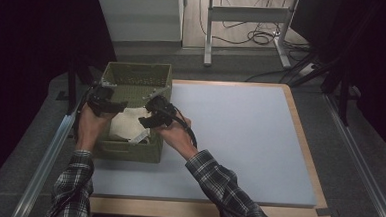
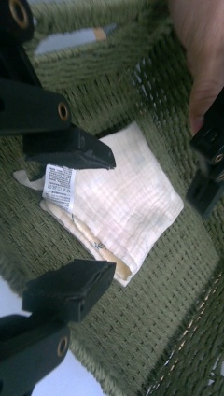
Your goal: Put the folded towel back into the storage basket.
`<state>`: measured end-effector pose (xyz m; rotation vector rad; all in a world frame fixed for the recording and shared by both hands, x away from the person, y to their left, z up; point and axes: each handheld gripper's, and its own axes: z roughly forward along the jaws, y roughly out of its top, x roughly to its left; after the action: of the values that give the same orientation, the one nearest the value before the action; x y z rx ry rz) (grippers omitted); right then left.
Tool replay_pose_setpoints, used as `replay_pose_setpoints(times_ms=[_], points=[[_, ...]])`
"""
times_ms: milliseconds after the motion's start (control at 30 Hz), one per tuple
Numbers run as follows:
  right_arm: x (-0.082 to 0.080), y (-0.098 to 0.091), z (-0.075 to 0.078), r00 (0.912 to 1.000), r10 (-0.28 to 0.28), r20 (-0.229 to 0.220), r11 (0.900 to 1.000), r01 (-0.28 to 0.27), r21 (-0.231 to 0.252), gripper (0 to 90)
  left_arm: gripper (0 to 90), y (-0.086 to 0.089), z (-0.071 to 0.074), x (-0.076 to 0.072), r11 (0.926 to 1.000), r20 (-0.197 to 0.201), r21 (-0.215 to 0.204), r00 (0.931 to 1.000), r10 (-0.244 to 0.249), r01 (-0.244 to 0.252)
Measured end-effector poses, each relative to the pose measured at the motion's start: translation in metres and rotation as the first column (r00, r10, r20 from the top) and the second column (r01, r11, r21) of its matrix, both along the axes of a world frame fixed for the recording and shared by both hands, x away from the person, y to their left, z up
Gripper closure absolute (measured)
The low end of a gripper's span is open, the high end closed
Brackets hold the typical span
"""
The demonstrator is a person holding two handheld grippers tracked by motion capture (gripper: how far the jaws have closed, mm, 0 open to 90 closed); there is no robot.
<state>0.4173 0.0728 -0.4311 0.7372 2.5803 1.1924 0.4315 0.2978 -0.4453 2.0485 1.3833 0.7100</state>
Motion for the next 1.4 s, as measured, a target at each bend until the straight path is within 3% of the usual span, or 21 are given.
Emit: replay_pose_setpoints(times_ms=[167, 333, 600, 833, 867, 967, 1400], points=[[-0.003, -0.007, 0.003, 0.9998, 0.018, 0.01, 0.9998, -0.018, 0.005, 28.2, 23.1, -0.005, 0.004, 0.0, 0.9987, 0.019, -0.05, 0.9997, -0.012, 0.013], [-0.004, -0.017, 0.004, 0.9995, 0.03, -0.013, 0.9993, -0.03, 0.023, 20.3, 17.7, -0.012, 0.007, -0.001, 0.9947, 0.028, -0.094, 0.9989, -0.038, 0.041], [-0.006, -0.035, 0.006, 0.9973, 0.071, -0.022, 0.997, -0.07, 0.033, 11.4, 10.3, -0.023, 0.012, -0.001, 0.9814, 0.03, -0.174, 0.9966, -0.077, 0.081], [-0.006, -0.056, 0.007, 0.9969, 0.072, -0.032, 0.9969, -0.071, 0.035, 6.8, 4.6, -0.032, 0.012, -0.001, 0.9799, 0.01, -0.17, 0.9944, -0.105, 0.105], [-0.006, -0.059, 0.007, 0.997, 0.071, -0.031, 0.997, -0.07, 0.034, 6.0, 3.7, -0.036, 0.011, 0.001, 0.9843, -0.005, -0.142, 0.9943, -0.106, 0.105], [-0.006, -0.068, 0.006, 0.9975, 0.065, -0.028, 0.9975, -0.064, 0.03, 4.5, 2.4, -0.04, 0.01, 0.002, 0.986, -0.009, -0.132, 0.9946, -0.104, 0.102], [-0.013, -0.109, 0.007, 0.9983, 0.058, 0.002, 0.9973, -0.058, 0.046, 3.5, 1.4, -0.058, 0.019, 0.0, 0.9804, 0.018, -0.141, 0.9905, -0.136, 0.137]])
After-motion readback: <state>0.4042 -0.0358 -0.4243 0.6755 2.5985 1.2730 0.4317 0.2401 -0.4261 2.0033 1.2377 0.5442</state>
